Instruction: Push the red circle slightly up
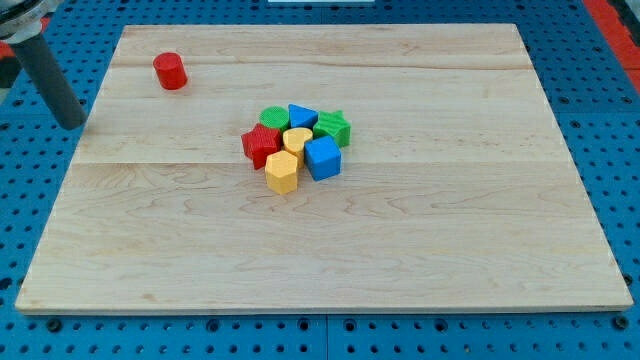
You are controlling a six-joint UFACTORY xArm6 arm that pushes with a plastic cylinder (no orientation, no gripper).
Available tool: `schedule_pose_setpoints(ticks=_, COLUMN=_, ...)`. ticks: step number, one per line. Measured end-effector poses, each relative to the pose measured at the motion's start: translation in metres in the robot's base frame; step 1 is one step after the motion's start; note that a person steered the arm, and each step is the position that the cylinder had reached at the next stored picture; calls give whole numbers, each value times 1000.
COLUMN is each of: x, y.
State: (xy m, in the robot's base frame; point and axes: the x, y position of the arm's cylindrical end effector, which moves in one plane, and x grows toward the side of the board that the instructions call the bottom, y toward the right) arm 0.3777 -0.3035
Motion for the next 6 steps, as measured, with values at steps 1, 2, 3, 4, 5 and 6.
schedule_pose_setpoints(ticks=1, x=-12, y=63)
schedule_pose_setpoints(ticks=2, x=-41, y=100)
schedule_pose_setpoints(ticks=3, x=-44, y=86)
schedule_pose_setpoints(ticks=4, x=-64, y=92)
schedule_pose_setpoints(ticks=5, x=-98, y=106)
schedule_pose_setpoints(ticks=6, x=-64, y=111)
